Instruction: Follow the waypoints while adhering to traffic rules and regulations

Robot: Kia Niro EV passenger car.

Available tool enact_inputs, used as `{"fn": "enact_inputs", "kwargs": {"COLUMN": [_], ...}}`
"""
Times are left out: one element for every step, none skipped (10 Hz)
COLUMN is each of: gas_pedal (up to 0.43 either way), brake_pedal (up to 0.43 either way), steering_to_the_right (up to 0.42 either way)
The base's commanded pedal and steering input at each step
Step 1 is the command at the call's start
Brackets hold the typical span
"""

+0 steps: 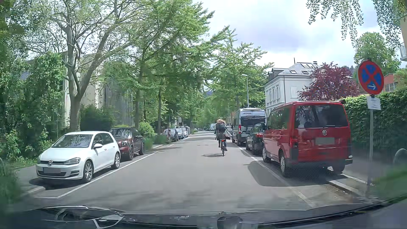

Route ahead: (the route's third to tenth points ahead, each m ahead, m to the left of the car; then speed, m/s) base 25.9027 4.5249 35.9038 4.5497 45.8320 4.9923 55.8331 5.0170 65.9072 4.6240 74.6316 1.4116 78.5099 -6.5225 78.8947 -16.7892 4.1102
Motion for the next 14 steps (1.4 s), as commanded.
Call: {"fn": "enact_inputs", "kwargs": {"gas_pedal": [0.028, 0.028, 0.028, 0.028, 0.028, 0.028, 0.028, 0.028, 0.028, 0.028, 0.028, 0.028, 0.028, 0.028], "brake_pedal": [0.000, 0.000, 0.000, 0.000, 0.000, 0.000, 0.000, 0.000, 0.000, 0.000, 0.000, 0.000, 0.000, 0.000], "steering_to_the_right": [0.000, 0.000, 0.001, 0.001, 0.000, 0.001, 0.001, 0.000, 0.001, 0.000, 0.001, 0.000, 0.000, 0.000]}}
